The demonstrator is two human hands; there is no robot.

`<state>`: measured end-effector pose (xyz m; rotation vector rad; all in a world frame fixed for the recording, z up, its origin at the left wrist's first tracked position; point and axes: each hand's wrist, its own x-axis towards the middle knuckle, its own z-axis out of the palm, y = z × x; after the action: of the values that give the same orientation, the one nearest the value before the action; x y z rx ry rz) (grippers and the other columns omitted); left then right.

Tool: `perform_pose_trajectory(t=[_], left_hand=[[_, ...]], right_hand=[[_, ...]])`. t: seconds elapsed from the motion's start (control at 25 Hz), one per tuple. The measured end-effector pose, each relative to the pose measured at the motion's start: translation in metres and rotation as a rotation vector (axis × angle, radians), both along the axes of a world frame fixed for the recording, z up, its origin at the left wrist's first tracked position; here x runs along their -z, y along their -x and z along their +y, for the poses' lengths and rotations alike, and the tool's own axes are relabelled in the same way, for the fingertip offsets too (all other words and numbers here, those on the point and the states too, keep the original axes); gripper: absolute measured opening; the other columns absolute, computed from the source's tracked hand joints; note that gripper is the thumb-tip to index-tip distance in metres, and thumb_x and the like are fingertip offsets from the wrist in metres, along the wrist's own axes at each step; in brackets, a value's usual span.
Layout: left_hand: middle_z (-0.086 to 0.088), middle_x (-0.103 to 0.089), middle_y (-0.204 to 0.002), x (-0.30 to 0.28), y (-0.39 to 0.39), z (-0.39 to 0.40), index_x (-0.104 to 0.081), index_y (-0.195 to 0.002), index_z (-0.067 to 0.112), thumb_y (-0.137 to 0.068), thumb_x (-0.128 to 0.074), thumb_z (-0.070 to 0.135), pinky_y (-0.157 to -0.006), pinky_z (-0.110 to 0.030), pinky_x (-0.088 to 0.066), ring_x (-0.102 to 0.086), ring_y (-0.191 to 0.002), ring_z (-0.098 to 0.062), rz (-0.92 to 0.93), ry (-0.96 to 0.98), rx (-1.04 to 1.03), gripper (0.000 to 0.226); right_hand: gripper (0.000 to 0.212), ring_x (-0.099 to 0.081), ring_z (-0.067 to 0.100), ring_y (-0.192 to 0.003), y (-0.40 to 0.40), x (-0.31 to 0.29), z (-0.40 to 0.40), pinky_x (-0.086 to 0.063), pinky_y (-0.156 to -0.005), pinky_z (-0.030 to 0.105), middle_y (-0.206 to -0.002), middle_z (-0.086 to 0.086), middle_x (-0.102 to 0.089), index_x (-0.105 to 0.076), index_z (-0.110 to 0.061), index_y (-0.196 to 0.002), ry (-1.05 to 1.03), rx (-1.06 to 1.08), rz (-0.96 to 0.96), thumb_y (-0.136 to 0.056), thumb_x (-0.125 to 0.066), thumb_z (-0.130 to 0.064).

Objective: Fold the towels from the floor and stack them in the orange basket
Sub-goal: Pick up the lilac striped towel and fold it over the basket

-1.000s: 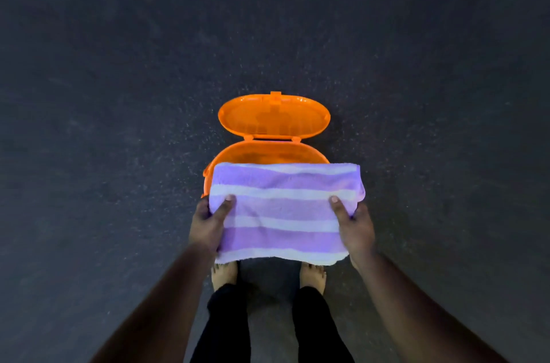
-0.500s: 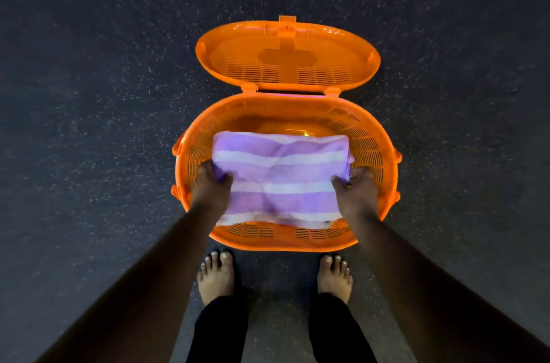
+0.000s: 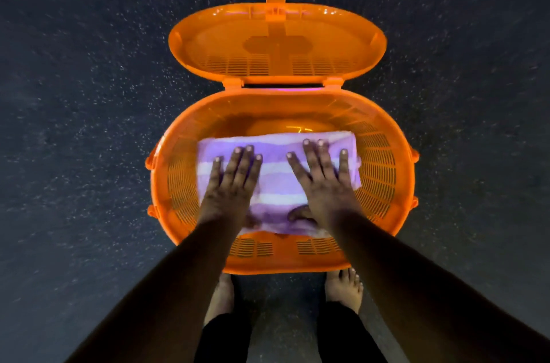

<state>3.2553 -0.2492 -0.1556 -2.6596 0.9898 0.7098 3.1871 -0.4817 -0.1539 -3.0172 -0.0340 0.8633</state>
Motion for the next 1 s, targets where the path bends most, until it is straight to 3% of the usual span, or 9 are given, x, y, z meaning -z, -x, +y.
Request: perform_pose_trajectory(t=[0.08, 0.16, 0.24, 0.36, 0.52, 0.68, 0.8, 0.88, 1.0], left_hand=[[-0.02, -0.009, -0.169, 0.032, 0.007, 0.001, -0.008, -0.163, 0.004, -0.084, -0.069, 0.047, -0.124, -0.057, -0.021, -0.019, -0.156, -0.037, -0.092, 0.08, 0.086, 0.109], [-0.02, -0.011, -0.17, 0.052, 0.006, -0.001, -0.004, -0.163, 0.004, -0.091, -0.047, 0.04, -0.124, -0.056, -0.022, -0.021, -0.156, -0.036, -0.125, 0.095, 0.084, 0.091], [-0.021, -0.009, -0.17, 0.052, 0.003, 0.0, 0.001, -0.163, 0.003, -0.084, -0.042, 0.047, -0.125, -0.057, -0.019, -0.018, -0.156, -0.037, -0.115, 0.051, 0.094, 0.1], [-0.022, -0.006, -0.17, 0.024, -0.003, 0.002, -0.006, -0.163, 0.004, -0.074, -0.069, 0.066, -0.125, -0.059, -0.016, -0.012, -0.157, -0.038, -0.037, 0.153, 0.048, 0.126], [-0.02, -0.007, -0.17, 0.01, -0.017, 0.008, -0.012, -0.163, 0.006, -0.084, -0.037, 0.078, -0.126, -0.059, -0.014, -0.009, -0.158, -0.036, -0.007, 0.226, -0.026, 0.11], [-0.02, -0.01, -0.169, 0.061, -0.018, 0.01, -0.018, -0.163, 0.006, -0.068, -0.05, 0.088, -0.125, -0.06, -0.012, -0.013, -0.157, -0.036, 0.031, 0.139, 0.01, 0.129], [-0.021, -0.013, -0.169, 0.073, -0.019, 0.004, -0.019, -0.162, 0.005, -0.06, -0.06, 0.085, -0.123, -0.06, -0.009, -0.014, -0.156, -0.038, 0.053, 0.131, -0.012, 0.136], [-0.021, -0.017, -0.168, 0.054, -0.024, 0.004, -0.023, -0.161, 0.005, -0.059, -0.07, 0.082, -0.123, -0.06, -0.014, -0.019, -0.155, -0.037, 0.083, 0.146, -0.014, 0.136], [-0.017, -0.012, -0.169, 0.005, -0.029, 0.002, -0.014, -0.162, 0.009, -0.077, -0.072, 0.069, -0.125, -0.054, -0.017, -0.016, -0.156, -0.031, 0.167, 0.202, -0.098, 0.12]], right_hand=[[0.14, -0.006, 0.046, -0.155, 0.007, 0.036, 0.0, -0.013, -0.119, 0.07, -0.17, 0.02, -0.003, 0.001, -0.025, -0.164, -0.013, -0.01, -0.01, -0.057, -0.061, -0.091], [0.119, -0.015, 0.046, -0.154, 0.008, 0.059, 0.004, -0.021, -0.118, 0.068, -0.169, 0.02, -0.013, -0.004, -0.027, -0.164, 0.013, 0.066, -0.049, -0.075, -0.068, -0.074], [0.108, -0.014, 0.048, -0.153, 0.006, 0.06, 0.005, -0.019, -0.117, 0.07, -0.168, 0.022, -0.012, -0.009, -0.025, -0.164, 0.027, 0.073, -0.057, -0.081, -0.066, -0.063], [0.126, -0.004, 0.051, -0.154, 0.001, 0.028, 0.002, -0.009, -0.117, 0.073, -0.169, 0.025, -0.002, -0.004, -0.02, -0.164, 0.014, -0.034, -0.103, -0.07, -0.065, -0.076], [0.138, 0.0, 0.048, -0.155, -0.012, 0.016, 0.004, -0.009, -0.111, 0.079, -0.17, 0.02, 0.003, 0.003, -0.023, -0.164, -0.028, -0.037, -0.085, -0.061, -0.065, -0.085], [0.146, -0.01, 0.046, -0.155, -0.011, 0.066, 0.008, -0.013, -0.111, 0.08, -0.17, 0.017, -0.005, -0.004, -0.03, -0.164, 0.009, 0.059, -0.002, -0.043, -0.062, -0.089], [0.142, -0.013, 0.048, -0.154, -0.009, 0.078, 0.012, -0.015, -0.11, 0.081, -0.17, 0.019, -0.009, -0.008, -0.029, -0.164, 0.001, 0.068, -0.014, -0.047, -0.059, -0.09], [0.143, -0.007, 0.046, -0.155, -0.014, 0.057, 0.011, -0.007, -0.112, 0.081, -0.171, 0.017, -0.002, -0.003, -0.03, -0.164, -0.03, 0.087, 0.032, -0.047, -0.062, -0.088], [0.127, 0.01, 0.039, -0.156, -0.018, 0.01, 0.011, -0.007, -0.116, 0.075, -0.17, 0.011, 0.017, 0.011, -0.031, -0.162, -0.16, 0.184, 0.215, -0.071, -0.063, -0.08]])
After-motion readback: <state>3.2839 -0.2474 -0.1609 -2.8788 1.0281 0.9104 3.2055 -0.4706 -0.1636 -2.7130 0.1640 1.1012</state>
